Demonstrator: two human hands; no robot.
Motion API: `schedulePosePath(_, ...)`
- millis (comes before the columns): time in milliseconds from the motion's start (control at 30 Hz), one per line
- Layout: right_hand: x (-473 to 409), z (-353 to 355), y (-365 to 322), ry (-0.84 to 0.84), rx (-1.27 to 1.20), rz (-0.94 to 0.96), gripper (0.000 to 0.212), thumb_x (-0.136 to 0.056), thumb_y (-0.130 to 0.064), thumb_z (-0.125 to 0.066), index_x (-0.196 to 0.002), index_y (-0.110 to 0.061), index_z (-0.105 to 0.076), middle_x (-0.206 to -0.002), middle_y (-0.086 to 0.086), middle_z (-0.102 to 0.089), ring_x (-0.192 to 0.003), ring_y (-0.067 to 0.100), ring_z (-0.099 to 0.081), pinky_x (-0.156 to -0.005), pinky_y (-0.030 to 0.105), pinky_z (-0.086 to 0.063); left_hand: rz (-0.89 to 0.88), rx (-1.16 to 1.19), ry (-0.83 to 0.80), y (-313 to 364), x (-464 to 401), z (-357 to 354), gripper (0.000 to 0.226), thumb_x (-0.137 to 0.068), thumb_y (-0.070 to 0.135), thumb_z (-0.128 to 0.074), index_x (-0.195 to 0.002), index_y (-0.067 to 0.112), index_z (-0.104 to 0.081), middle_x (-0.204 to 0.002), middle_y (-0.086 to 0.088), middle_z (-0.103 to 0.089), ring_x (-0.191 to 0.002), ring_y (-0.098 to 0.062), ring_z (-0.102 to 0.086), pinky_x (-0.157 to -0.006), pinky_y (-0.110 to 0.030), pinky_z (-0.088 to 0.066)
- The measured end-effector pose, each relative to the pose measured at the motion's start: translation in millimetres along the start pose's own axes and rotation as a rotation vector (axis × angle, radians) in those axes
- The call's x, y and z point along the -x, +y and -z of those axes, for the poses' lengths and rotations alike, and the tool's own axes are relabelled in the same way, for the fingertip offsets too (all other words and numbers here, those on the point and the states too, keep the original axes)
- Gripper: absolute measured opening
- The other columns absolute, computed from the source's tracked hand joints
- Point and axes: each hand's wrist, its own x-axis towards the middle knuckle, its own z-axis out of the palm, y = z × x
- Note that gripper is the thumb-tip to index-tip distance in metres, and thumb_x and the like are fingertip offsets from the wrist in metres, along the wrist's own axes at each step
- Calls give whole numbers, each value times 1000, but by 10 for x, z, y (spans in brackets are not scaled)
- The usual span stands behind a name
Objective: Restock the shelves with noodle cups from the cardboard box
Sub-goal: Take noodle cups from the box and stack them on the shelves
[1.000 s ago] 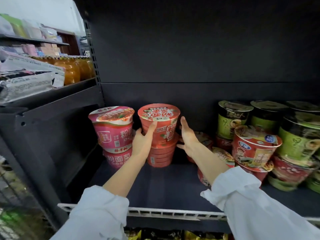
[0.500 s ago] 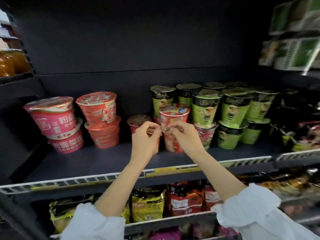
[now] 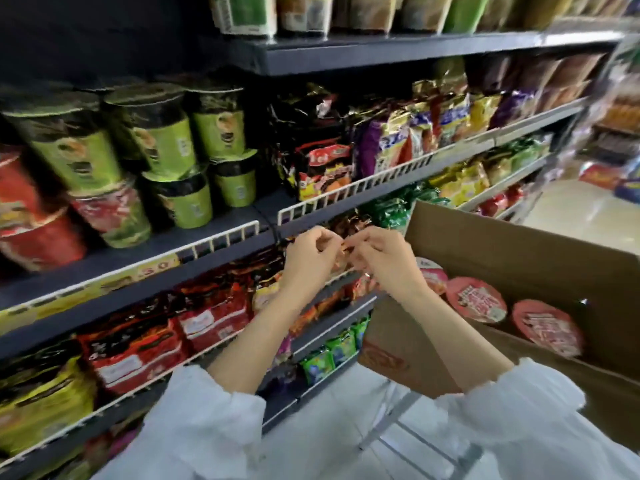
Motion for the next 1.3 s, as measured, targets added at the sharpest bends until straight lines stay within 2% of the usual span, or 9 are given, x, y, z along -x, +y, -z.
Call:
schedulePosePath(300, -527, 1035, 1513, -1, 103, -342, 20, -89, -13, -52, -80, -17, -69, -81, 8, -69, -82, 24, -63, -76, 34, -51, 51, -205, -460, 104, -885, -1843, 18, -92, 22, -54, -97, 8, -66, -98, -10, -69, -94, -26, -63, -82, -35, -51)
schedulePosePath(433, -605, 1314, 2118, -59, 167, -479, 25, -90, -15, -51, -96, 4, -67, -83, 17, -66, -77, 24, -60, -68, 30, -42, 97, -347, -594, 7, -1068, -2471, 36, -91, 21, -52, -56, 15, -50, -61, -9, -51, -63, -22, -51, -56, -29, -40)
schedulePosePath(500, -647, 1408, 2393, -150, 115, -601, 30, -94, -9, -44, -113, 5, -61, -105, 15, -64, -103, 30, -60, -78, 33, -44, 162, -419, -651, -43, -1107, -2727, 44, -90, 19, -50, -48, 17, -36, -52, -4, -40, -56, -20, -41, -53, -28, -31)
schedulePosePath(567, -686, 1508, 2686, -274, 227, -662, 36, -99, -12, -39, -130, 2, -50, -134, 17, -52, -126, 32, -48, -82, 23, -43, 234, -493, -722, -62, -1126, -2961, 40, -91, 19, -51, -53, 14, -42, -56, -4, -44, -57, -19, -42, -55, -28, -32)
schedulePosePath(700, -756, 1647, 3253, -512, 438, -724, 40, -93, -29, -54, -122, -2, -58, -128, 18, -58, -119, 33, -54, -79, 25, -44, 340, -642, -837, -176, -1104, -3406, 25, -94, 20, -49, -98, -1, -63, -99, -16, -64, -95, -31, -58, -69, -31, -42)
schedulePosePath(933, -464, 1531, 4091, -902, 385, -663, 50, -81, -50, -64, -118, -16, -62, -122, 4, -61, -112, 22, -57, -101, 37, -44, 426, -1037, -974, -715, -1094, -3910, 60, -85, 29, -60, -138, 10, -38, -138, -13, -46, -131, -33, -39, -106, -42, -37)
schedulePosePath(1000, -423, 1581, 4261, -850, 321, -666, 44, -76, -49, -68, -104, -15, -70, -109, 7, -68, -99, 20, -61, -95, 36, -48, 421, -1050, -1011, -708, -1085, -3907, 58, -86, 27, -58, -139, 13, -39, -137, -13, -48, -128, -32, -43, -102, -42, -42)
schedulePosePath(1133, -411, 1701, 4178, -854, 276, -653, 36, -89, -16, -63, -122, -2, -60, -121, 12, -62, -109, 23, -58, -86, 26, -43, 396, -1051, -967, -671, -1067, -3846, 33, -93, 20, -55, -123, 6, -53, -122, -13, -58, -111, -30, -57, -84, -35, -48)
schedulePosePath(1300, -400, 1682, 4231, -972, 147, -727, 37, -87, -17, -66, -122, -8, -61, -113, 2, -62, -99, 12, -56, -72, 12, -45, 372, -935, -993, -701, -1081, -3811, 36, -91, 23, -61, -124, 10, -59, -124, -11, -61, -111, -27, -59, -91, -33, -48)
